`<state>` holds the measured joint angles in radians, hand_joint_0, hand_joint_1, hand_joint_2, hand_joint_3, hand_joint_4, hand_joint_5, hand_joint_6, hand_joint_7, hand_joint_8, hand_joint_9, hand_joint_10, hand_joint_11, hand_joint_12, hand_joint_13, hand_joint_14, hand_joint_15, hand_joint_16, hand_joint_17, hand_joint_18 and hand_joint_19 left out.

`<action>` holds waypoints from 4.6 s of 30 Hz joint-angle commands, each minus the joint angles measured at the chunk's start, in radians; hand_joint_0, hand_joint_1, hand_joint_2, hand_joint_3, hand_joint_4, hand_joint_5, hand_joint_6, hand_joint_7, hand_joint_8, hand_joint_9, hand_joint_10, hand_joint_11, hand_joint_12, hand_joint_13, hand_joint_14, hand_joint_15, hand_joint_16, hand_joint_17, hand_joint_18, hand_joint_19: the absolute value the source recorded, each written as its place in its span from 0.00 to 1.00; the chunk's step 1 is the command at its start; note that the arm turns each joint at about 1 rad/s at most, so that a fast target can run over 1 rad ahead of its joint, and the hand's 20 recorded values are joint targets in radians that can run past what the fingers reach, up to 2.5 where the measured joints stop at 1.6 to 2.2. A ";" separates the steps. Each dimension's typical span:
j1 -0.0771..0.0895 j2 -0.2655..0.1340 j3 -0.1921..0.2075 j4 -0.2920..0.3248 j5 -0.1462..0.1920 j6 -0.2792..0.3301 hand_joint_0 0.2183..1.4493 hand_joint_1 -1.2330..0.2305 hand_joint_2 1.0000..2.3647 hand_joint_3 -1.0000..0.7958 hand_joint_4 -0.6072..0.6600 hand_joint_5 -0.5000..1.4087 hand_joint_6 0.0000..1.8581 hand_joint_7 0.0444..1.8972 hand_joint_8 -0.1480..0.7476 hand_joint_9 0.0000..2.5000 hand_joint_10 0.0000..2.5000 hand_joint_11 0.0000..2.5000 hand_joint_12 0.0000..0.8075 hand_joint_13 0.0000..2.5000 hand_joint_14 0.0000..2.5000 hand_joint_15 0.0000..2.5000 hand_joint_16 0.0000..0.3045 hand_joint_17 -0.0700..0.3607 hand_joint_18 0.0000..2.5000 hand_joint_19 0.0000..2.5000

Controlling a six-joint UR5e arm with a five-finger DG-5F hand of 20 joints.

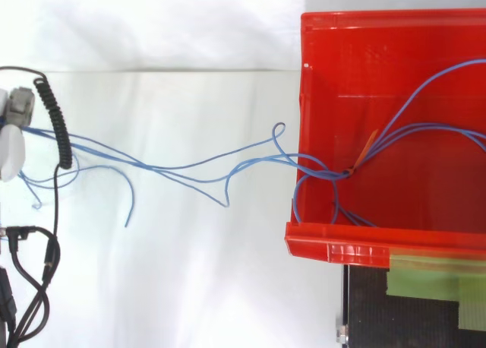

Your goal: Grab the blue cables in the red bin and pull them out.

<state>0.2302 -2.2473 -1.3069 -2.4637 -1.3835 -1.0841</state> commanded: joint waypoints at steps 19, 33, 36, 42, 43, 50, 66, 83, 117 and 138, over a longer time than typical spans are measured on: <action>-0.026 -0.002 0.000 0.289 -0.143 -0.171 0.56 0.20 0.01 0.15 0.55 0.61 0.61 0.28 0.43 0.41 0.52 0.64 0.40 0.52 0.20 0.64 0.14 0.39 0.38 0.48; -0.034 0.000 0.000 0.364 -0.256 -0.285 0.57 0.20 0.01 0.12 0.55 0.61 0.60 0.28 0.43 0.42 0.51 0.64 0.39 0.52 0.19 0.65 0.14 0.39 0.38 0.48; -0.034 -0.002 0.000 0.379 -0.279 -0.308 0.57 0.20 0.01 0.12 0.55 0.61 0.59 0.28 0.43 0.42 0.51 0.64 0.40 0.52 0.19 0.65 0.14 0.39 0.38 0.48; -0.035 -0.002 0.000 0.385 -0.284 -0.317 0.57 0.20 0.01 0.11 0.54 0.61 0.59 0.28 0.43 0.42 0.50 0.64 0.40 0.52 0.19 0.65 0.14 0.39 0.38 0.48; -0.035 0.000 0.000 0.384 -0.279 -0.314 0.57 0.20 0.01 0.11 0.55 0.61 0.59 0.28 0.43 0.42 0.50 0.64 0.40 0.52 0.19 0.64 0.14 0.39 0.38 0.48; -0.035 0.000 0.000 0.304 -0.247 -0.250 0.57 0.20 0.01 0.10 0.55 0.62 0.57 0.29 0.43 0.42 0.49 0.64 0.40 0.52 0.18 0.64 0.15 0.39 0.38 0.48; 0.011 0.000 0.000 -0.066 0.032 0.303 0.56 0.20 0.01 0.11 0.56 0.62 0.55 0.30 0.43 0.42 0.47 0.65 0.40 0.52 0.17 0.65 0.14 0.39 0.38 0.48; 0.035 0.000 0.000 -0.182 0.063 0.487 0.51 0.23 0.00 0.06 0.60 0.67 0.05 0.42 0.44 0.44 0.27 0.70 0.41 0.52 0.18 0.65 0.15 0.40 0.37 0.49; 0.035 0.000 0.000 -0.185 0.064 0.484 0.41 0.37 0.00 0.00 0.64 0.72 0.03 0.44 0.45 0.47 0.31 0.69 0.44 0.54 0.17 0.63 0.17 0.43 0.39 0.47; 0.037 -0.002 0.000 -0.185 0.063 0.482 0.47 0.26 0.00 0.00 0.63 0.70 0.18 0.40 0.44 0.46 0.43 0.68 0.42 0.54 0.14 0.66 0.15 0.40 0.38 0.47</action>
<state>0.2663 -2.2479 -1.3071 -2.6484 -1.3196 -0.6023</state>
